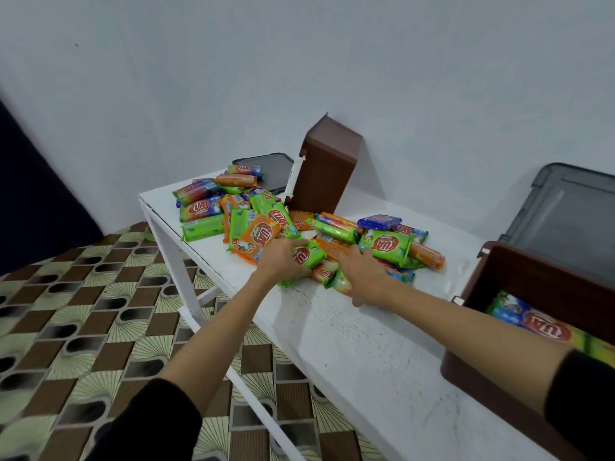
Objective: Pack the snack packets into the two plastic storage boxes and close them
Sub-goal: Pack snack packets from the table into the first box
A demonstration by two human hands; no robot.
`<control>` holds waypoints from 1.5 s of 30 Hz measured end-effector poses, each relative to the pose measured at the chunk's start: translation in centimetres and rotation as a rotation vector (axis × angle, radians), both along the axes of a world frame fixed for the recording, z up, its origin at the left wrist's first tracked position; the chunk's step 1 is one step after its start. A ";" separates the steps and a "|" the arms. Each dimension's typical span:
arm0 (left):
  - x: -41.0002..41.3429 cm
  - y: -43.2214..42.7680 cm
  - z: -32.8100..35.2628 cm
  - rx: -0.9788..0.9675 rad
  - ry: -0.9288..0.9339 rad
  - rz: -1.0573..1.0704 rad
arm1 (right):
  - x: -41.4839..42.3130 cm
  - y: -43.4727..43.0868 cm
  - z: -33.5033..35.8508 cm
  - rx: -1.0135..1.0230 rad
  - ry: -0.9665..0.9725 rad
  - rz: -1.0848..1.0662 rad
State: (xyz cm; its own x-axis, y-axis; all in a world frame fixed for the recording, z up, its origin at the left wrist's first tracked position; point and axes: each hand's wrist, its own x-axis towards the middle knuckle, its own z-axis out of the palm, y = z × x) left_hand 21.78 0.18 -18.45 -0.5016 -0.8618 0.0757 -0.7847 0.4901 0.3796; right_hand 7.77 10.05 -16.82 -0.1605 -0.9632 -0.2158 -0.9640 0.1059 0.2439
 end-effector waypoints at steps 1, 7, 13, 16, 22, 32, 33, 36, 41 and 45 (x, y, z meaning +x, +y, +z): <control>0.1 0.0 0.2 0.005 0.005 0.006 | -0.2 -0.1 0.5 -0.042 -0.060 -0.031; 0.0 -0.3 3.9 0.005 0.174 -0.042 | -3.6 -0.2 5.6 -0.353 -0.298 -0.104; -4.7 0.7 8.7 -0.038 0.312 -0.228 | -9.6 1.3 11.4 -0.538 -0.317 -0.215; -8.4 2.3 10.8 -0.039 0.368 -0.377 | -12.4 4.8 13.4 -0.592 -0.296 -0.258; -16.4 7.7 12.9 -0.001 0.330 -0.753 | -16.9 14.7 13.6 -0.608 -0.349 -0.430; -25.7 15.8 10.4 -0.051 -0.054 -1.269 | -19.1 26.9 9.1 -0.485 -0.342 -0.608; -26.3 16.2 10.0 -0.087 -0.109 -1.295 | -19.2 27.4 8.5 -0.466 -0.336 -0.611; -27.6 17.1 8.5 -0.223 -0.235 -1.327 | -19.6 28.1 6.4 -0.405 -0.335 -0.574; -27.8 17.4 6.7 -0.307 -0.358 -1.345 | -19.9 27.7 3.9 -0.306 -0.344 -0.534; -27.5 17.6 6.8 -0.338 -0.342 -1.342 | -20.1 27.3 3.6 -0.282 -0.343 -0.551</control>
State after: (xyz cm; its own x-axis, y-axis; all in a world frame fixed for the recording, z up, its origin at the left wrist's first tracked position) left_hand -5.73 17.82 -11.64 -0.9448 0.3081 -0.1111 0.3115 0.9502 -0.0134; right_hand -12.28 37.36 -13.22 -0.6085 -0.7878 -0.0956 -0.7694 0.6152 -0.1722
